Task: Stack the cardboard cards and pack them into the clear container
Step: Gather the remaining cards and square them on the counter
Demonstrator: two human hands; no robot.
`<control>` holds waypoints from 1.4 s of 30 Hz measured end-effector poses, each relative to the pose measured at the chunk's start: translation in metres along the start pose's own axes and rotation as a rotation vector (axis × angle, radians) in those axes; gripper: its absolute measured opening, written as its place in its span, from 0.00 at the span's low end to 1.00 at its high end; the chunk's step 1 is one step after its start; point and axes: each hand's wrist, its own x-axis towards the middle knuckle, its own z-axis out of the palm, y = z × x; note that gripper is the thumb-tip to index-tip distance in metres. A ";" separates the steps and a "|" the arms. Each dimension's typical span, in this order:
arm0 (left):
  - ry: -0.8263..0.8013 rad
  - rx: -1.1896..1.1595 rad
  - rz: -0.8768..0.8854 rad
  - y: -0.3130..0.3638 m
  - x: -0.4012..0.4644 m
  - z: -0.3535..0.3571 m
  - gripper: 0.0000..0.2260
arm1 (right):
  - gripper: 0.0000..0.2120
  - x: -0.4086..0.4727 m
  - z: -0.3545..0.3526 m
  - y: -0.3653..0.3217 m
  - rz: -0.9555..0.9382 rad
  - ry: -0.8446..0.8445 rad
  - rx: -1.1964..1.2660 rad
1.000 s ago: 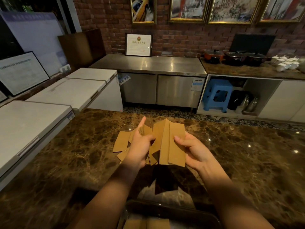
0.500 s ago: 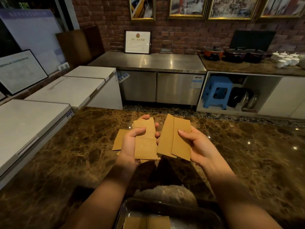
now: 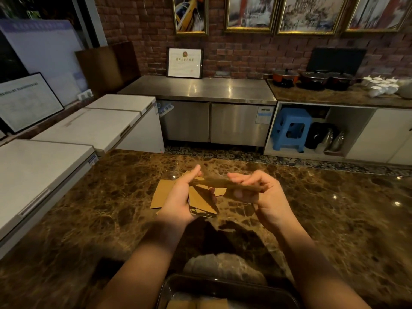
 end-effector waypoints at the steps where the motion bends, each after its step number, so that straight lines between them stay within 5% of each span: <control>1: -0.017 0.010 -0.030 0.004 -0.003 0.002 0.18 | 0.17 0.000 -0.001 0.001 -0.022 -0.054 -0.059; 4: -0.021 0.106 -0.006 0.011 -0.005 0.001 0.18 | 0.24 0.000 -0.003 -0.001 -0.003 -0.114 -0.254; 7: 0.026 -0.011 0.153 0.014 -0.004 -0.003 0.20 | 0.20 0.001 -0.007 -0.001 0.063 0.088 -0.225; 9: 0.062 -0.162 0.298 0.015 -0.005 -0.004 0.19 | 0.11 -0.002 -0.004 0.001 0.206 0.241 -0.010; 12: 0.087 -0.192 0.449 0.008 -0.005 -0.001 0.21 | 0.16 -0.011 0.013 0.008 0.429 0.214 0.424; 16: 0.067 -0.016 0.611 -0.006 -0.006 0.005 0.20 | 0.13 -0.011 0.037 0.007 0.533 0.253 0.329; 18: 0.032 0.016 0.557 -0.002 -0.010 0.005 0.18 | 0.10 -0.005 0.031 0.001 0.504 0.303 0.212; 21: -0.002 0.097 0.328 0.014 -0.014 -0.006 0.29 | 0.09 0.006 0.011 -0.014 0.406 0.279 0.013; 25: -0.126 0.312 0.102 0.025 -0.021 -0.007 0.27 | 0.08 0.020 -0.001 -0.037 0.385 -0.058 -0.464; 28: -0.211 0.414 -0.040 0.012 -0.024 0.003 0.24 | 0.09 0.026 0.010 -0.044 0.407 -0.175 -0.592; 32: -0.317 0.410 -0.136 -0.002 -0.025 0.000 0.19 | 0.09 0.028 0.015 -0.038 0.463 -0.029 -0.382; 38: -0.264 0.095 0.050 -0.003 -0.013 -0.015 0.28 | 0.15 0.021 0.002 -0.022 0.625 0.351 0.416; 42: -0.201 0.065 0.057 -0.005 -0.014 -0.011 0.20 | 0.18 0.016 0.004 -0.013 0.538 0.315 0.338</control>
